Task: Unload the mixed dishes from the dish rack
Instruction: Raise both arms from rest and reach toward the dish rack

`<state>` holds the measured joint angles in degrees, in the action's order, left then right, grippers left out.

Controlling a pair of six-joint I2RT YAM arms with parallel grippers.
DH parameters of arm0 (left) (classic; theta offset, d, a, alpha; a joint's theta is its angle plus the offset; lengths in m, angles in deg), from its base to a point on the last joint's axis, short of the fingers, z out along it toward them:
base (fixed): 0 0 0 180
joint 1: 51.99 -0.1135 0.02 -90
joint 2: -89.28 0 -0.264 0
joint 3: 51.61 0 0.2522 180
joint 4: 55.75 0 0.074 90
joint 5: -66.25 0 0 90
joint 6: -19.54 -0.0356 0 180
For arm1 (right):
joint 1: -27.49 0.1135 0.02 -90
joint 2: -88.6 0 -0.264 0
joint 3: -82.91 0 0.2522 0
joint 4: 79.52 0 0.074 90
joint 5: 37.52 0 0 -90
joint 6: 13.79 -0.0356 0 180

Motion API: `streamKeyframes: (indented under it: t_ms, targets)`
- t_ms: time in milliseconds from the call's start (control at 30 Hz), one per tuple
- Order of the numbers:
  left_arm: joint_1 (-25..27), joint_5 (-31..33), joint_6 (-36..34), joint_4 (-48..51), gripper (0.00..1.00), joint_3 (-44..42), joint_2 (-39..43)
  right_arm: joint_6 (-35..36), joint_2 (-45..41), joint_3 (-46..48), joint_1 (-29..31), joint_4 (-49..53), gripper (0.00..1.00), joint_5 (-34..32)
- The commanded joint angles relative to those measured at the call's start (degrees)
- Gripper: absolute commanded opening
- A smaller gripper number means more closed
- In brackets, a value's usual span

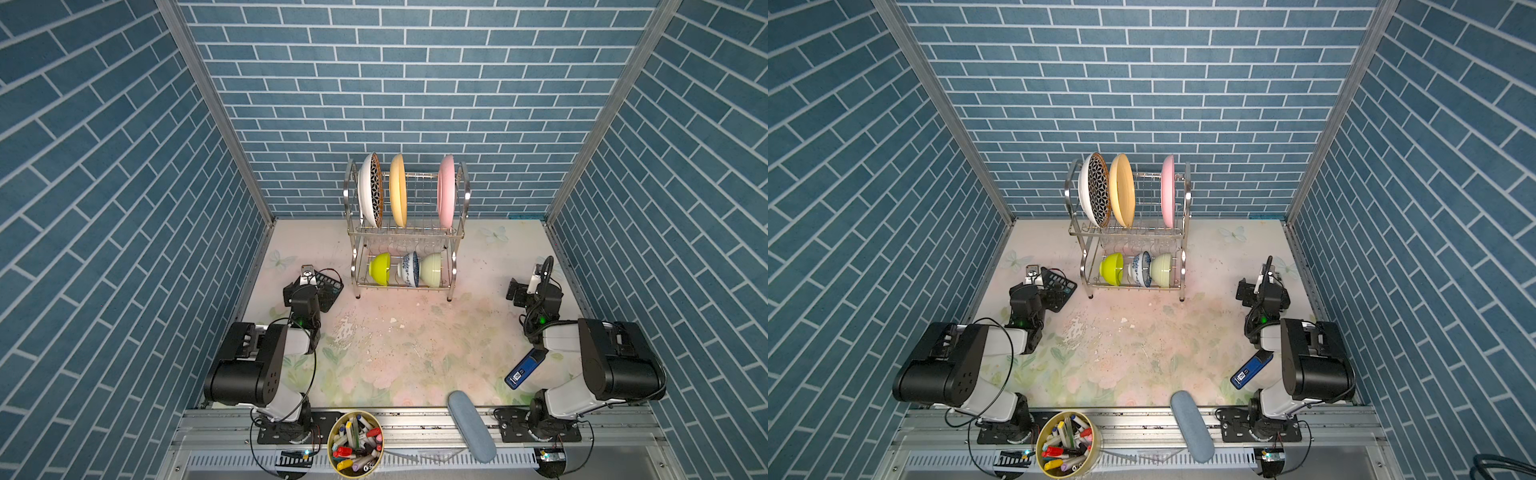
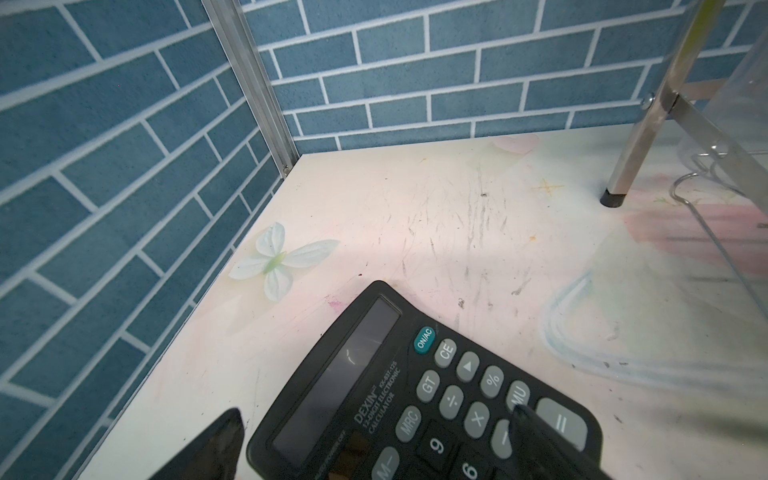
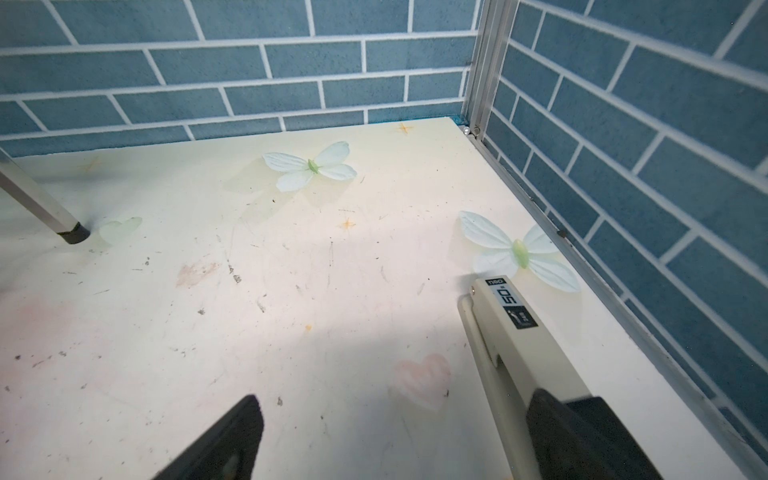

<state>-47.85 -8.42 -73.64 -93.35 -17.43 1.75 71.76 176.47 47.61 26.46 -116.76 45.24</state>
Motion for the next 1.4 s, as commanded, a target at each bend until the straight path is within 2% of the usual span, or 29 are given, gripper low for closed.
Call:
streamKeyframes:
  t_ms: [0,400,500,667,833,900,1000,1033,1100,1167,1233,1367]
  targets:
    - [-0.2,0.1,0.5,-0.9,1.0,0.7,-0.5,1.0,0.5,-0.5,-0.2,0.4,0.99,0.5]
    - [-0.5,-0.4,0.7,-1.2,1.0,0.4,-0.4,1.0,0.5,-0.4,-0.3,0.4,0.99,0.5]
    - [-0.7,1.6,1.7,-3.5,1.0,-0.9,-0.1,1.1,0.4,-0.4,-0.3,0.3,0.99,0.5]
    - [-0.8,2.4,2.1,-5.4,1.0,-4.9,6.6,2.5,-2.8,-0.9,0.0,3.7,0.99,2.5]
    - [-0.7,8.3,5.6,12.6,1.0,0.2,19.3,2.2,-11.1,-5.7,1.2,18.7,0.99,-0.9]
    - [-0.7,10.9,9.2,17.5,1.0,3.2,22.9,-0.4,-14.3,-6.4,3.1,21.4,0.99,-7.4]
    - [-0.7,13.6,14.7,25.8,1.0,8.6,26.5,-5.7,-19.2,-8.1,3.8,27.5,0.99,-8.4]
    - [-0.7,15.5,17.5,29.8,1.0,10.8,27.4,-6.9,-20.1,-9.6,3.8,30.8,0.99,-8.7]
    - [-0.8,21.3,28.3,43.7,1.0,16.9,29.5,-8.4,-21.5,-12.7,4.0,37.8,0.99,-8.4]
    - [-0.8,23.8,36.8,55.7,1.0,22.2,31.1,-9.8,-22.1,-16.2,4.2,44.7,0.99,-9.2]
    - [-0.8,22.8,38.4,60.2,1.0,24.6,32.5,-10.0,-22.8,-18.3,4.7,48.9,0.99,-8.7]
    - [-0.9,18.2,37.4,61.1,1.0,26.0,35.8,-9.9,-25.6,-20.4,5.8,53.0,0.88,-6.4]
